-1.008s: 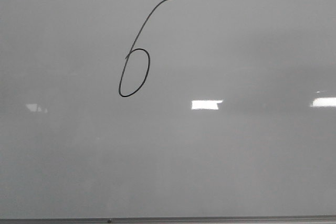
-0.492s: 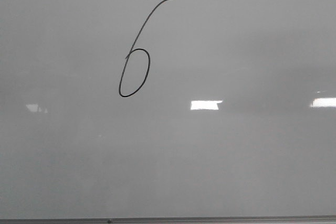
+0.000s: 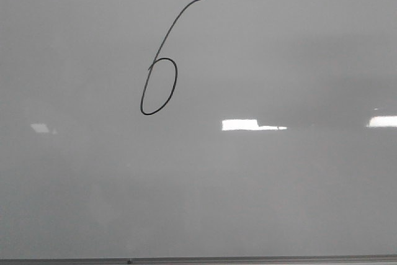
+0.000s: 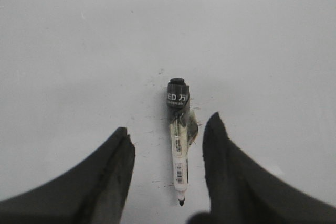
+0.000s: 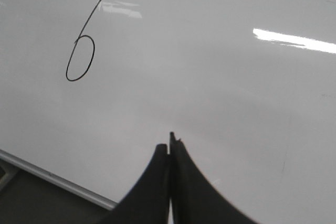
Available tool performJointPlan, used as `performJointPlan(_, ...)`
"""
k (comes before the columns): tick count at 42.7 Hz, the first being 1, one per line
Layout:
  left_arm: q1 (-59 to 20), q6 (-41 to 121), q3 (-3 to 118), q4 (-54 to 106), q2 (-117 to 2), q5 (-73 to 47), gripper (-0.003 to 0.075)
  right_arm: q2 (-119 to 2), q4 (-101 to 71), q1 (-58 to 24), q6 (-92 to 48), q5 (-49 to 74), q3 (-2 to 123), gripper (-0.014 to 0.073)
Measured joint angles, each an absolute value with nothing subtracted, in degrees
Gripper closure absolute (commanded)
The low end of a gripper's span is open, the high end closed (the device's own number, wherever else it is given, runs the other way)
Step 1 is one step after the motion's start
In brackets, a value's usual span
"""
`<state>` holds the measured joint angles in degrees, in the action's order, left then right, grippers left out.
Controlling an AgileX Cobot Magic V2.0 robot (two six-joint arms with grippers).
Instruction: Write number 6 on whiteboard
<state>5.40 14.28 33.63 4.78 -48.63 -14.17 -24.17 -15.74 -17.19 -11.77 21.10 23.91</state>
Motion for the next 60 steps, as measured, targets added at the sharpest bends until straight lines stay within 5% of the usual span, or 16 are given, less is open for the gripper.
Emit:
performJointPlan(8, 5.4, 14.28, 27.09, 5.17, -32.33, -15.31, 0.0741, -18.09, -15.74, -17.19, -9.33, 16.92, 19.19, 0.0654)
performJointPlan(23, 5.4, 14.28, 21.69, 5.38, -12.9, -18.72, 0.0741, -12.87, -15.74, -17.19, -9.2, 13.19, 17.22, 0.0654)
performJointPlan(60, 2.9, 8.21, 13.73, 4.8, -6.12, -16.03, 0.0741, -12.83, -15.74, -17.19, -8.96, 13.15, 17.22, 0.0654)
